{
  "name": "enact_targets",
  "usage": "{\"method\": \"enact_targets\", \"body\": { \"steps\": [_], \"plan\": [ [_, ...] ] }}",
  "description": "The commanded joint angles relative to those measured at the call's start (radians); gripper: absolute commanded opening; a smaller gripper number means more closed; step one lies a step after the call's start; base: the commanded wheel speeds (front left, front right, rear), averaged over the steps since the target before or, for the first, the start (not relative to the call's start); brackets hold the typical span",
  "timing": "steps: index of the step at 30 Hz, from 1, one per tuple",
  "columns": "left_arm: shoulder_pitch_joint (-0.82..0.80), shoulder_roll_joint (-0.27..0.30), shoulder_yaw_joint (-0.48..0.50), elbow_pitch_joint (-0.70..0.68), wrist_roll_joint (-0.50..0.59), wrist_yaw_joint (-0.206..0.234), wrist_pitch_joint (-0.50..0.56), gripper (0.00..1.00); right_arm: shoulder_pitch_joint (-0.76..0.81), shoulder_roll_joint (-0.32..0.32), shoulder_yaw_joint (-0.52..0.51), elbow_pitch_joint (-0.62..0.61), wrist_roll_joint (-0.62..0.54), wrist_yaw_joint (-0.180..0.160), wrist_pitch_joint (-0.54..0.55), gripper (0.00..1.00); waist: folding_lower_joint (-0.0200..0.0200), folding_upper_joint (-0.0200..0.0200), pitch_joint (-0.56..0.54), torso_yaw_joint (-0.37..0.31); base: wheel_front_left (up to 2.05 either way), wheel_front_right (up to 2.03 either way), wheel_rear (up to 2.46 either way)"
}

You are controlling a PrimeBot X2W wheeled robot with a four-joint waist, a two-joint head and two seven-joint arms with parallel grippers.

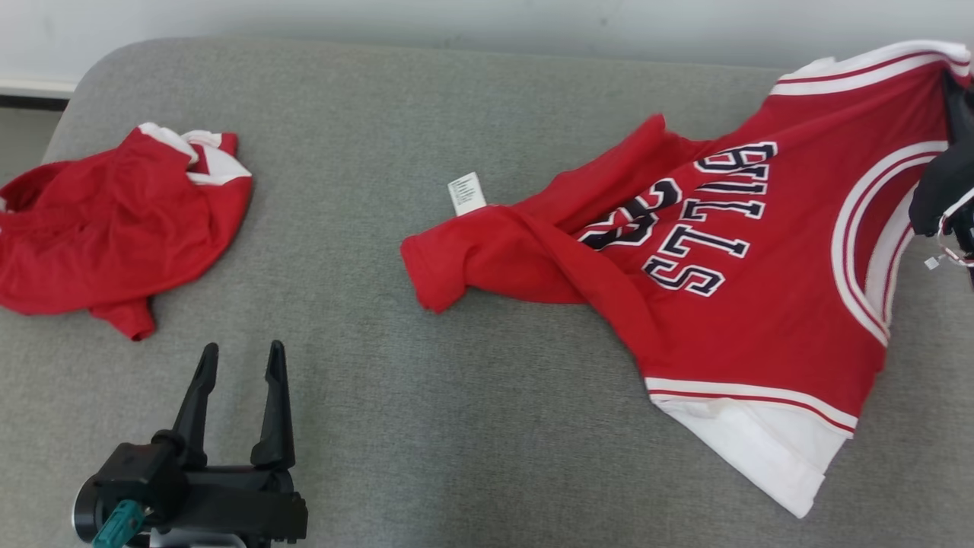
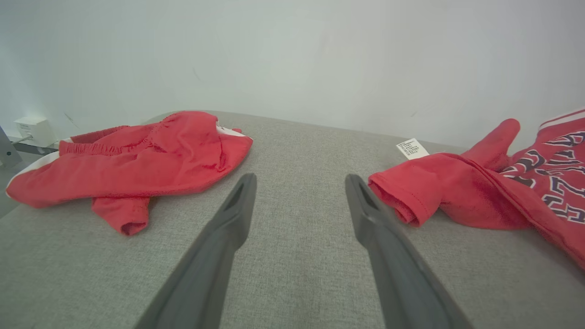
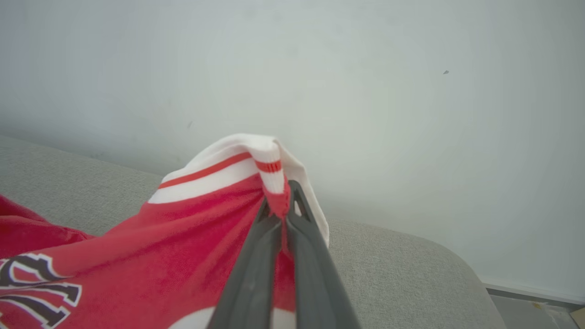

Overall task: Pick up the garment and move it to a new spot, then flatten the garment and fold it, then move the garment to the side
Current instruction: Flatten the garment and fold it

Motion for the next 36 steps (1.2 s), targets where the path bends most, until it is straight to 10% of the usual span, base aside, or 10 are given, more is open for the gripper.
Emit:
{"method": "enact_targets", "body": {
  "steps": [1,2,3,4,16,36],
  "plan": [
    [-0.01,0.0,-0.005,-0.001,-0.013,0.005,-0.001,1.0,-0.006,0.001,-0.002,0.017,-0.01,-0.002,-0.002,0.0,-0.0001,-0.0001,0.01,0.015,0.0,0.0,0.0],
    [-0.012,0.0,-0.007,0.001,-0.015,0.006,-0.001,1.0,-0.013,0.0,-0.005,0.033,-0.013,-0.002,0.002,0.07,-0.0001,-0.0001,0.011,0.018,0.0,0.0,0.0],
    [-0.014,0.0,-0.009,0.004,-0.016,0.006,-0.001,1.0,-0.018,0.005,-0.006,0.047,-0.012,-0.002,0.006,0.68,-0.0001,-0.0001,0.011,0.021,0.0,0.0,0.0],
    [-0.016,0.0,-0.01,0.007,-0.014,0.006,-0.001,1.0,-0.023,0.01,-0.008,0.059,-0.012,-0.002,0.003,1.0,-0.0001,-0.0001,0.01,0.022,0.0,0.0,0.0],
    [0.022,0.0,0.026,0.017,0.025,-0.003,-0.001,1.0,0.072,0.058,-0.028,0.037,0.014,-0.002,-0.086,1.0,-0.0001,-0.0001,-0.071,-0.046,0.0,0.0,0.0],
    [0.098,0.0,0.08,0.001,0.057,-0.018,-0.001,1.0,0.703,0.19,-0.214,-0.665,-0.004,-0.002,-0.089,1.0,-0.0001,-0.0001,-0.161,-0.141,0.0,0.0,0.0]
  ]
}}
